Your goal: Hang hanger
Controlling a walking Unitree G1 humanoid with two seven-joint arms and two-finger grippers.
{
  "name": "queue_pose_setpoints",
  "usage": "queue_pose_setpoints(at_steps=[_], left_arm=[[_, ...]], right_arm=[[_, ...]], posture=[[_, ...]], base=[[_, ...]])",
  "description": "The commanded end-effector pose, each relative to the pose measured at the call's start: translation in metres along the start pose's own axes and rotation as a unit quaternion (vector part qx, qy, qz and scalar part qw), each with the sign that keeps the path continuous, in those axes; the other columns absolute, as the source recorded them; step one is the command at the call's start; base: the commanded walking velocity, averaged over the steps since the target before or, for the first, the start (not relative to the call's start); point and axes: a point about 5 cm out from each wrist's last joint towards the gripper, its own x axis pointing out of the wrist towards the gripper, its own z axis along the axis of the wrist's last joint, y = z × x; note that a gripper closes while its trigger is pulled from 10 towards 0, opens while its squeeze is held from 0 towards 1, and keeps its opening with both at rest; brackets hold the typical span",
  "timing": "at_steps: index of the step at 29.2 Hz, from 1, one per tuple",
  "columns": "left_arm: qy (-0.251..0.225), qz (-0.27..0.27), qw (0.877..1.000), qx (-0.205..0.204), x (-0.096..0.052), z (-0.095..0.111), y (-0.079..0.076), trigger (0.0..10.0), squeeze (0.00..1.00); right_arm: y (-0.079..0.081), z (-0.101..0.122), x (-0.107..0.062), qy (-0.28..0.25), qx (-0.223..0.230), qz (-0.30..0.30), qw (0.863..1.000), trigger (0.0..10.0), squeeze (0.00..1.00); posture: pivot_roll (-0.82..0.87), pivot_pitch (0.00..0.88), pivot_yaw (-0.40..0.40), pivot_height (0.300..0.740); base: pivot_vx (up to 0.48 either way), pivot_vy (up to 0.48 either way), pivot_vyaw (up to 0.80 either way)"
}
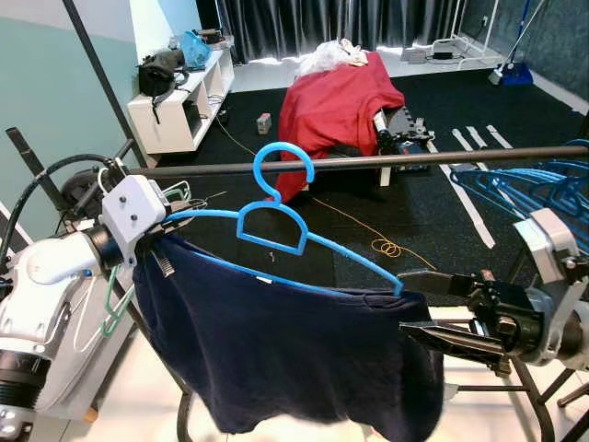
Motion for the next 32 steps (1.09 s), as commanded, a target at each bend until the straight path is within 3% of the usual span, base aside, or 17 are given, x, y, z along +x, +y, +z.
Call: queue_pose_setpoints(at_steps=[1,7,12,15,20,21,22,25,26,27,28,32], left_arm=[[-0.027,0.037,0.999,-0.002,-0.004,0.009,0.010,10.0,0.00],[-0.024,0.032,0.999,0.007,-0.010,0.012,0.011,10.0,0.00],[-0.023,0.029,0.999,0.007,-0.011,0.012,0.010,10.0,0.00],[-0.024,0.033,0.999,0.008,-0.013,0.013,0.012,10.0,0.00],[-0.028,0.036,0.999,0.010,-0.012,0.014,0.014,10.0,0.00],[-0.028,0.036,0.999,0.011,-0.011,0.014,0.014,10.0,0.00],[-0.029,0.036,0.999,0.011,-0.011,0.015,0.014,10.0,0.00],[-0.029,0.036,0.999,0.012,-0.011,0.015,0.014,10.0,0.00],[-0.028,0.037,0.999,0.012,-0.012,0.015,0.015,10.0,0.00],[-0.028,0.037,0.999,0.012,-0.012,0.015,0.015,10.0,0.00],[-0.028,0.038,0.999,0.012,-0.012,0.015,0.015,10.0,0.00],[-0.027,0.039,0.999,0.012,-0.013,0.015,0.015,10.0,0.00]], right_arm=[[-0.003,-0.007,0.001,0.016,0.014,-0.006,1.000,10.0,0.00],[-0.014,0.019,-0.021,-0.063,-0.012,-0.057,0.996,10.0,0.00],[-0.017,0.022,-0.027,-0.063,-0.019,-0.073,0.995,10.0,0.00],[-0.020,0.015,-0.034,-0.030,-0.020,-0.098,0.994,10.0,0.00],[-0.014,0.001,-0.024,-0.004,0.003,-0.069,0.998,9.9,0.00],[-0.011,-0.003,-0.019,-0.001,0.013,-0.051,0.999,9.2,0.00],[-0.009,-0.005,-0.016,-0.001,0.021,-0.037,0.999,4.9,0.00],[-0.009,-0.005,-0.015,-0.001,0.025,-0.030,0.999,4.6,0.00],[-0.008,-0.006,-0.015,-0.001,0.027,-0.027,0.999,2.2,0.00],[-0.008,-0.006,-0.015,-0.001,0.027,-0.027,0.999,2.2,0.00],[-0.009,-0.005,-0.015,-0.001,0.027,-0.027,0.999,0.0,0.00],[-0.011,-0.004,-0.016,-0.002,0.024,-0.031,0.999,0.0,0.00]], posture=[[-0.18,0.000,0.051,0.740],[-0.18,0.000,0.048,0.740],[-0.18,0.000,0.048,0.740],[-0.19,0.000,0.048,0.740],[-0.19,0.000,0.051,0.740],[-0.19,0.000,0.051,0.740],[-0.19,0.000,0.051,0.740],[-0.19,0.000,0.051,0.740],[-0.18,0.000,0.050,0.740],[-0.18,0.000,0.050,0.740],[-0.18,0.000,0.050,0.740],[-0.19,0.000,0.048,0.740]], base=[[0.000,0.000,0.00],[0.000,0.000,0.00],[0.000,0.000,0.00],[0.000,0.000,0.00],[0.000,0.000,0.00],[0.000,0.000,0.00],[0.000,0.000,0.00],[0.000,0.000,0.00],[0.000,0.000,0.00],[0.000,0.000,0.00],[0.000,0.000,0.00],[0.000,0.000,0.00]])
